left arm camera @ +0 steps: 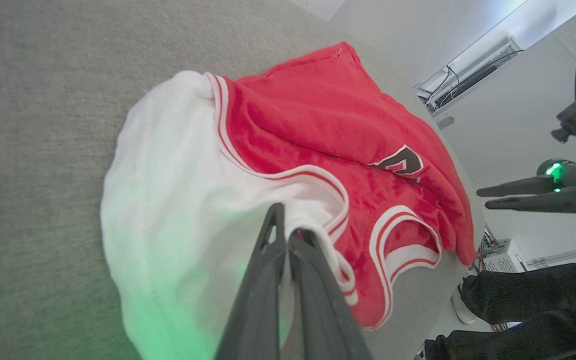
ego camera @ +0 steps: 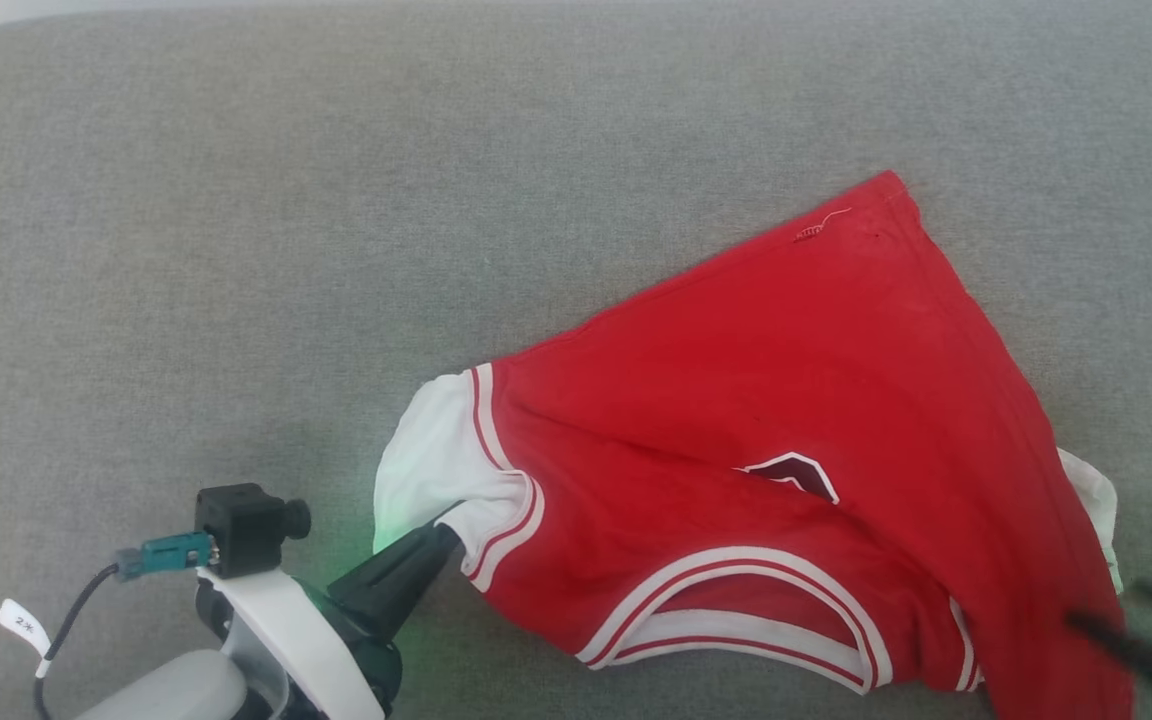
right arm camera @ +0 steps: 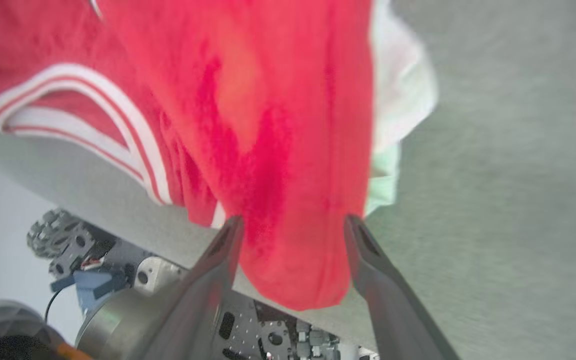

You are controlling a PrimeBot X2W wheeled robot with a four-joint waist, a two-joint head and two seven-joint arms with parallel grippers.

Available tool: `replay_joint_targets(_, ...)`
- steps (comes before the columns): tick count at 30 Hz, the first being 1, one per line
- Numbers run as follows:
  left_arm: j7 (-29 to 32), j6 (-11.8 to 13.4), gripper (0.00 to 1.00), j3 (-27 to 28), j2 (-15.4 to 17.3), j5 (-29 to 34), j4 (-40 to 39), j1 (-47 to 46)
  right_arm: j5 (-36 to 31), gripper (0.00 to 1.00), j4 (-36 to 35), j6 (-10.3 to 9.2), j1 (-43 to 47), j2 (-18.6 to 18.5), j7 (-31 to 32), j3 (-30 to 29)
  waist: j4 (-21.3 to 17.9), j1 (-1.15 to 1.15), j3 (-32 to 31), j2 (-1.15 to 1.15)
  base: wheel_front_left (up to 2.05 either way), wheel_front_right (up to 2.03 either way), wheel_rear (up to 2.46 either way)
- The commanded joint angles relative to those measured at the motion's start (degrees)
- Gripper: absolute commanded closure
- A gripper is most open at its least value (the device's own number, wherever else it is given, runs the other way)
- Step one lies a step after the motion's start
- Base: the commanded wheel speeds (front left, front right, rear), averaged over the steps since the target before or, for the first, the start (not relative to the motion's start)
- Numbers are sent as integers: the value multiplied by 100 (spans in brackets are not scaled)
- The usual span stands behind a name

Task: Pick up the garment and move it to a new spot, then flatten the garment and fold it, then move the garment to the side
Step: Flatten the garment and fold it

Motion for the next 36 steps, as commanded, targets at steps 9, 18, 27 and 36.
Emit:
replay_joint_targets(9,2,16,100,-120,-209,148,-87,-327,-220,0,-130,0,-1931,-452,-266,-840,372,0,407,0,0,0,0)
replay_joint_targets(18,2,16,100,-401,-432,167,-29,-834,-1195,0,2061,0,-4552,-233,-534,915,822,0,960,0,0,0,0)
replay_joint_targets(27,3,16,100,-487,-658,121,68,-1075,-1117,0,3166,1,-5124,-347,81,2065,1054,0,1237,0,0,0,0)
replay_joint_targets(36,2,16,100,-347,-688,24,209,-1119,-847,100,3393,1,-5118,-389,-256,2377,950,0,1120,0,0,0,0)
